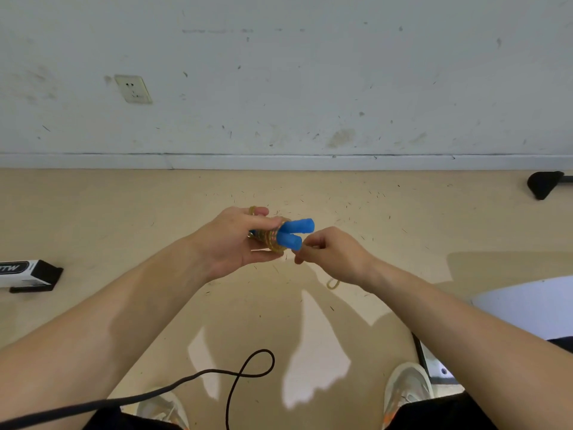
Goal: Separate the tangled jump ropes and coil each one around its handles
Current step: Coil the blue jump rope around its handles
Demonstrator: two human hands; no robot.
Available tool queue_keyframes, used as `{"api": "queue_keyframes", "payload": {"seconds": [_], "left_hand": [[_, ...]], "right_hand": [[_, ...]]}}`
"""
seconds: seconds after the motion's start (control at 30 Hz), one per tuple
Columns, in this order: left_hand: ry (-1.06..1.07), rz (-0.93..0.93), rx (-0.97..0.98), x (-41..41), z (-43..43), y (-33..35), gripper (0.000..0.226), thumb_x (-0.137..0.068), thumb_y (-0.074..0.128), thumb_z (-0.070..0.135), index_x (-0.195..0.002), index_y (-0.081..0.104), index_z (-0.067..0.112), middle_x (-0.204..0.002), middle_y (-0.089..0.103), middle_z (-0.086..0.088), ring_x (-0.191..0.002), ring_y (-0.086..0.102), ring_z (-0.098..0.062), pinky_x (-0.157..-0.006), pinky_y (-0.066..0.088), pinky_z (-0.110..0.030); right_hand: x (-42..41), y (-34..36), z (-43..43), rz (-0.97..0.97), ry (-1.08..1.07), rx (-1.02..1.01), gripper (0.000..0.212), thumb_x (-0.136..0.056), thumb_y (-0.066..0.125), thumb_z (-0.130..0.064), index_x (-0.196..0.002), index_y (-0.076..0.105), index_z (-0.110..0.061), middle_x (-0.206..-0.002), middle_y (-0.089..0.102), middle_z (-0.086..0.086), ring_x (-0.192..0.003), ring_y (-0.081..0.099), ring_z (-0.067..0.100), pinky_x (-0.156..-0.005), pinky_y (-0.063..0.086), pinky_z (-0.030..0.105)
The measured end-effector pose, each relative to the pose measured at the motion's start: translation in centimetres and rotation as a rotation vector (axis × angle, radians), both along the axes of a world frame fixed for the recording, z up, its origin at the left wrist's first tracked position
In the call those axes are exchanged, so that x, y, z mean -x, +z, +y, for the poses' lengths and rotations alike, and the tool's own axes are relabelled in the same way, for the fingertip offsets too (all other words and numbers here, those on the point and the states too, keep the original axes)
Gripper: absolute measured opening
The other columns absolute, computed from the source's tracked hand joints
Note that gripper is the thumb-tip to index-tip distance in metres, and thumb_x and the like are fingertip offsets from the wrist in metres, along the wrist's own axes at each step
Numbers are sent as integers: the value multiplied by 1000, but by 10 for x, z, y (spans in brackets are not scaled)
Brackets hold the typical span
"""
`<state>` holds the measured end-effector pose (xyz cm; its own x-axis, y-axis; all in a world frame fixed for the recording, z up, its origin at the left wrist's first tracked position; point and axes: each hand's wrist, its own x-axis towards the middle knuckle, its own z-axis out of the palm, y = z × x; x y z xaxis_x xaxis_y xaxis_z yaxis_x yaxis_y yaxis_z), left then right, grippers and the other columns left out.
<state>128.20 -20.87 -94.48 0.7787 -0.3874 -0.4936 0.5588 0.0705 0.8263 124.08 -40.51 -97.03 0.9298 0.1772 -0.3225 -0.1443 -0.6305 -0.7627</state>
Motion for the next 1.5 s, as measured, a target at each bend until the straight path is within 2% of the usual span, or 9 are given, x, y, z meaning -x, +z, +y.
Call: {"api": "queue_keyframes", "payload": {"seconds": [0.13,0.27,0.4,0.53,0.87,1.03,1.2,1.33,1.5], "left_hand": [[-51,-22,-30,2,-3,-2,41,-88,69,1,-123,48,6,-87,51,-3,-82,68,-24,-77,60,-44],[-78,-58,-58,3,-5,-3,42,-88,69,0,-124,48,7,-79,46,2,-82,65,-23,-78,60,-44],[-86,-104,-62,6,-7,-3,42,-83,72,1,-118,51,9,-87,46,0,-81,63,-20,-78,61,-40],[-131,-154,-122,13,-13,-4,38,-86,70,-3,-116,50,10,-112,44,-13,-85,62,-26,-73,60,-36],[-125,-253,-229,16,-15,-6,43,-85,72,-2,-117,49,15,-114,43,-14,-94,63,-26,-72,62,-40],[-120,-568,-505,15,-16,-12,46,-85,73,3,-117,43,17,-101,40,-1,-80,52,-15,-71,62,-35],[163,-852,-637,16,-23,-26,47,-83,71,2,-113,41,20,-100,40,1,-81,47,-13,-68,44,-18],[365,-802,-576,12,-23,-28,48,-82,73,4,-114,42,22,-100,40,2,-89,51,-17,-78,50,-24],[413,-413,-266,8,-17,-15,46,-85,73,0,-119,45,13,-104,39,-3,-92,58,-19,-71,63,-39]], "right_hand": [[-5,5,-8,62,-13,-47,55,-97,60,-16,-43,59,-31,-37,33,-17,-34,35,3,-40,24,9],[-8,12,-9,122,-35,-72,30,-93,51,-5,-72,68,-19,-42,41,-17,-39,36,3,-44,26,10],[-13,13,-11,161,-84,-134,23,-89,55,-15,-73,71,-18,-69,36,0,-62,27,17,-56,26,28],[-16,15,-13,147,-88,-152,19,-90,62,-16,-84,75,-4,-55,47,-11,-58,31,13,-53,29,24],[-19,22,-16,197,-180,-298,23,-95,60,-20,-91,77,-4,-61,47,-4,-49,33,11,-50,33,24],[-17,29,-14,299,-272,-436,22,-97,54,-7,-98,73,2,-64,55,1,-46,35,9,-49,34,24],[2,25,13,304,-396,-546,14,-98,52,-10,-93,64,-6,-70,51,5,-44,35,10,-50,35,26],[15,15,25,191,-422,-555,13,-101,52,-21,-95,59,-12,-68,54,0,-47,39,12,-50,34,26],[13,6,22,93,-377,-393,34,-98,58,-43,-80,62,-14,-61,54,-4,-49,39,10,-51,33,22]]}}
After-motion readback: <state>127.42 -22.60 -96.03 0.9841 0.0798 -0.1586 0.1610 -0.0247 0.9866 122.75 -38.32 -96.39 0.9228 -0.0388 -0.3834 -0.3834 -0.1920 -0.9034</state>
